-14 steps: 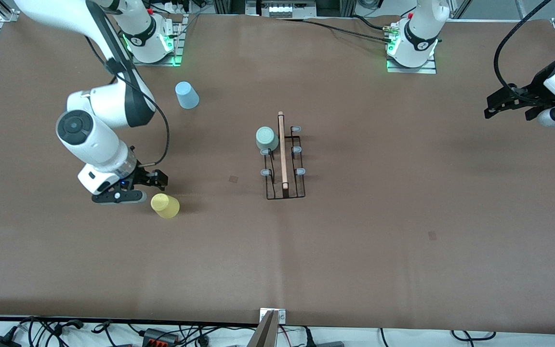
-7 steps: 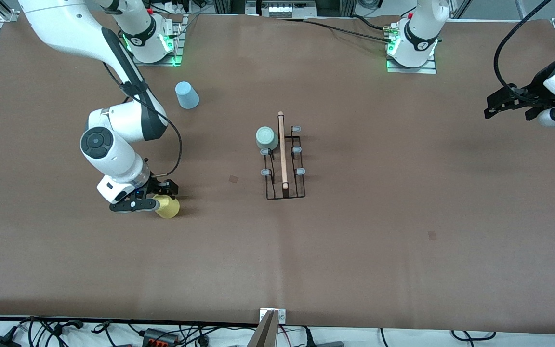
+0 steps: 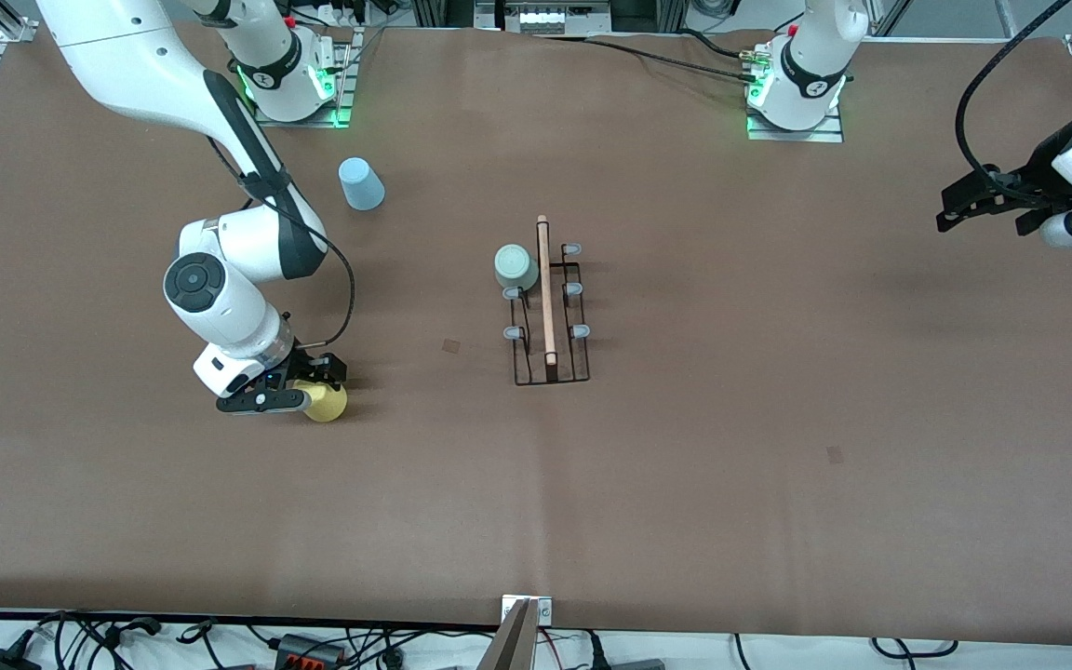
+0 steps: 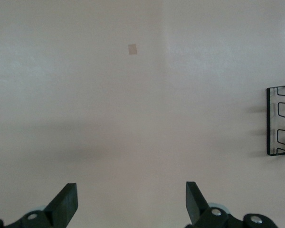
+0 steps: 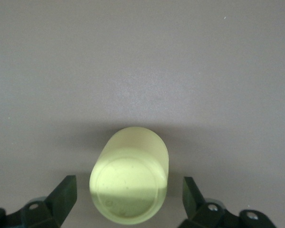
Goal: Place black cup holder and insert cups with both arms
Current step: 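Grasp the yellow cup with the right gripper, then carry the yellow cup onto a rack peg with the right gripper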
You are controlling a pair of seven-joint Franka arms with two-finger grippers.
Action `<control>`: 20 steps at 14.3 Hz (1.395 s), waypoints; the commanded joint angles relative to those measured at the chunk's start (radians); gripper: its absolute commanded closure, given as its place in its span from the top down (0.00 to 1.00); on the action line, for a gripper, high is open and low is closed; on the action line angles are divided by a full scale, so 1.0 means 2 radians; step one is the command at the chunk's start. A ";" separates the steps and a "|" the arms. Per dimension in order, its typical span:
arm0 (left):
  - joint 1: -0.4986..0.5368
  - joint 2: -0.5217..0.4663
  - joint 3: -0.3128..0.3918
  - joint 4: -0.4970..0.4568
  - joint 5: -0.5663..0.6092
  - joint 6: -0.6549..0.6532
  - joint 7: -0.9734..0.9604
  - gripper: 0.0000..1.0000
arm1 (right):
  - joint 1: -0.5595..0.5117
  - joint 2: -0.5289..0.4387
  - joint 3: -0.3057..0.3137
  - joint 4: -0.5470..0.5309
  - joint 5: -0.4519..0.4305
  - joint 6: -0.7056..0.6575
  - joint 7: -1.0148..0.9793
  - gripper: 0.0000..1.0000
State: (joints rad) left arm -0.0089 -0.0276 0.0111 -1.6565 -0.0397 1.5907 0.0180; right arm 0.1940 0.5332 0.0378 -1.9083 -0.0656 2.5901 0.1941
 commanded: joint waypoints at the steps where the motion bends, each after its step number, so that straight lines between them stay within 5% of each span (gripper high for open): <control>1: 0.002 0.025 -0.002 0.037 0.008 -0.014 0.006 1.00 | 0.000 0.003 -0.002 -0.002 -0.005 0.014 -0.007 0.56; 6: 0.003 0.025 -0.002 0.036 0.008 -0.015 0.006 1.00 | 0.002 -0.004 -0.002 0.002 -0.003 0.013 -0.006 0.17; 13: 0.002 0.025 -0.002 0.036 0.008 -0.016 0.006 1.00 | 0.056 -0.122 0.022 0.024 0.002 -0.138 0.194 0.14; 16: 0.003 0.025 -0.001 0.036 0.008 -0.016 0.006 1.00 | 0.069 -0.116 0.080 0.065 0.002 -0.157 0.365 0.14; 20: 0.003 0.025 -0.001 0.036 0.008 -0.016 0.006 1.00 | 0.127 -0.086 0.080 0.109 0.000 -0.154 0.484 0.14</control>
State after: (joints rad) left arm -0.0078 0.0107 0.0117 -1.6160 -0.0397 1.5839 0.0182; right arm 0.4048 0.2964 0.2036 -1.7740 -0.0630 2.2897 1.0789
